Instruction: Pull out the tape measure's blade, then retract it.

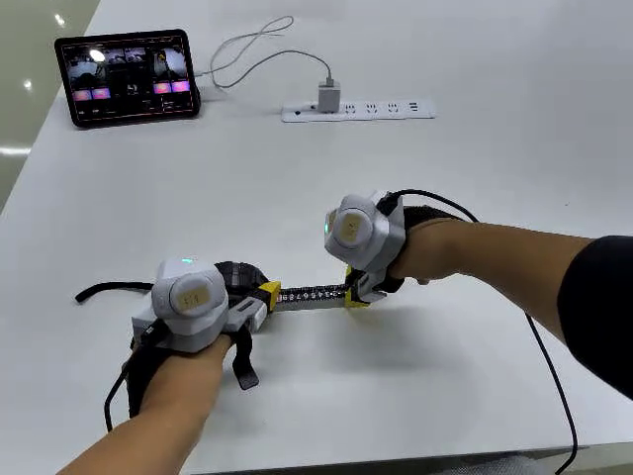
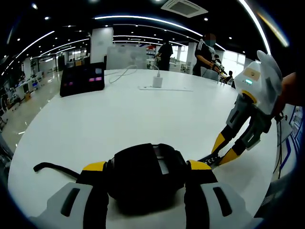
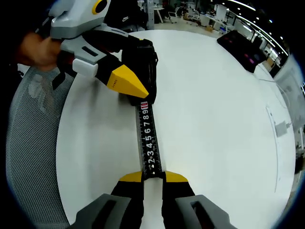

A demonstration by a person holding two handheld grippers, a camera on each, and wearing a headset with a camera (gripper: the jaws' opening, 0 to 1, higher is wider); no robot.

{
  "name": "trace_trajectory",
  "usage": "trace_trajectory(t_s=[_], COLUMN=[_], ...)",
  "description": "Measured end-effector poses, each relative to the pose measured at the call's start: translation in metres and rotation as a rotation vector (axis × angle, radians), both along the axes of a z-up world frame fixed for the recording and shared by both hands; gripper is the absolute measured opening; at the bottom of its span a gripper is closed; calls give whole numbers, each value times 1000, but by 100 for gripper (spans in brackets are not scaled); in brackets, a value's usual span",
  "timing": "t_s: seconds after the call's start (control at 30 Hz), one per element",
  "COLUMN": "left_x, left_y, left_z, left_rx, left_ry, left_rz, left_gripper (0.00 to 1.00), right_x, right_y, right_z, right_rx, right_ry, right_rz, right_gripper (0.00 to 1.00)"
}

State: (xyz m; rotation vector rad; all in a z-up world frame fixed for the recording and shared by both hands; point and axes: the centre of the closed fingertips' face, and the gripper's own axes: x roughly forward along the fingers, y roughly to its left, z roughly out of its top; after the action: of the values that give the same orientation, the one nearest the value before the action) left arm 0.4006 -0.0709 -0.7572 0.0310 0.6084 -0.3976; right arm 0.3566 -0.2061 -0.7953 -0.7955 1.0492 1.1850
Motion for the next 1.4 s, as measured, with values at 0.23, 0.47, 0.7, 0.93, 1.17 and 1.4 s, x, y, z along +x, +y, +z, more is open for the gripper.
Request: trace_trajectory(t_s=[0.23,0.47,0.7,0.93,1.17,1.4], left_x=[0,0,0,0,0,0], left_y=[0,0,0,0,0,0], left_z=[0,0,0,-1,-1,-1], left_rx=[0,0,1,-2,-1,-3], left_ry=[3,5,5,5,8,6], left_rz=[-3,-6,-5,-5,-6,-3], left_gripper=[60,60,60,60,60,60], right_x=[1,1,1,1,2,3], right_y=[4,9,13,18,24,30], right_z=[0,0,0,0,0,0], right_rx=[53,73,81,93,106,118], right_ry=[-2,-10,-9,-27,-32,-31], right_rz=[-21,-12,-4,18,28,18], right_gripper=[9,9,9,9,9,9])
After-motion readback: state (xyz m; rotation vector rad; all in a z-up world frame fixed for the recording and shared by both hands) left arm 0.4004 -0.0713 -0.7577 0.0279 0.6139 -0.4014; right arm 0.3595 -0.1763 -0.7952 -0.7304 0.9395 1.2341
